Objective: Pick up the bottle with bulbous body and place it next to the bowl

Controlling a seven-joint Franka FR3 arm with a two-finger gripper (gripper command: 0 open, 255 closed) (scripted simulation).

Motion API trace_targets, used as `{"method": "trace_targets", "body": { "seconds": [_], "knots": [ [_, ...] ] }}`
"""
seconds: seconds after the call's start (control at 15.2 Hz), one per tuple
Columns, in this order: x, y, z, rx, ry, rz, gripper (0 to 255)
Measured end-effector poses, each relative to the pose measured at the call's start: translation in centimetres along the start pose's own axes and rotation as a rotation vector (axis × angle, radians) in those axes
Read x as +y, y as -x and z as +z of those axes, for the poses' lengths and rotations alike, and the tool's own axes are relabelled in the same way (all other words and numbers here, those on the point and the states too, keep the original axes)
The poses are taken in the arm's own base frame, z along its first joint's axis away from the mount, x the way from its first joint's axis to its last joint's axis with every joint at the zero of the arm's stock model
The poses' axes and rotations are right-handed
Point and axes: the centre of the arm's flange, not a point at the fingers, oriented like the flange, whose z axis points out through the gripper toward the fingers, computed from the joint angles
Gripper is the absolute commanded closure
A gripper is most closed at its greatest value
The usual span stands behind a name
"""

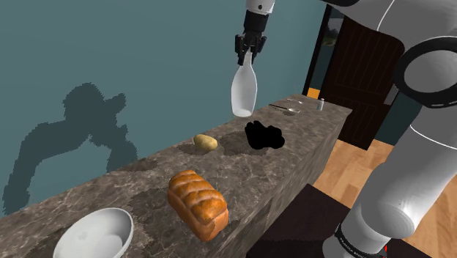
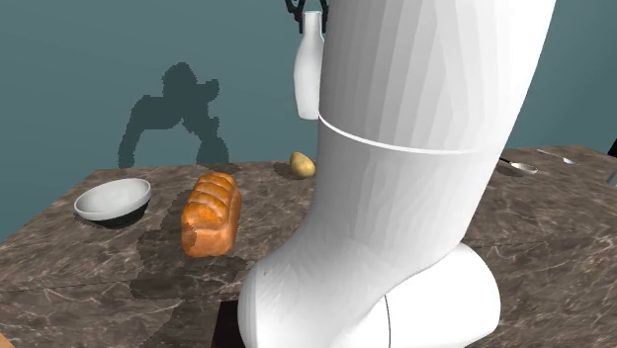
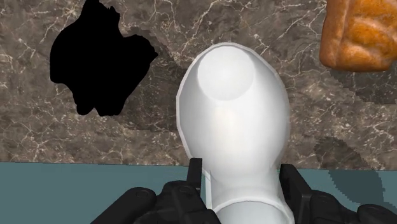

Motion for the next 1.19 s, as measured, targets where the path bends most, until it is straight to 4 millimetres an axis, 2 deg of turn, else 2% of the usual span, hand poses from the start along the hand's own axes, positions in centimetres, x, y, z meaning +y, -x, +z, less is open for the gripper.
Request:
{"method": "trace_targets", "body": {
  "seconds": [0.13, 0.59, 1.19],
  "knots": [
    [-1.6, 0.5, 0.1, 0.000, 0.000, 0.000, 255],
    [-9.4, 3.2, 1.8, -0.001, 0.000, -0.001, 255],
    [-20.6, 6.7, 5.0, -0.001, 0.000, -0.002, 255]
  ]
}}
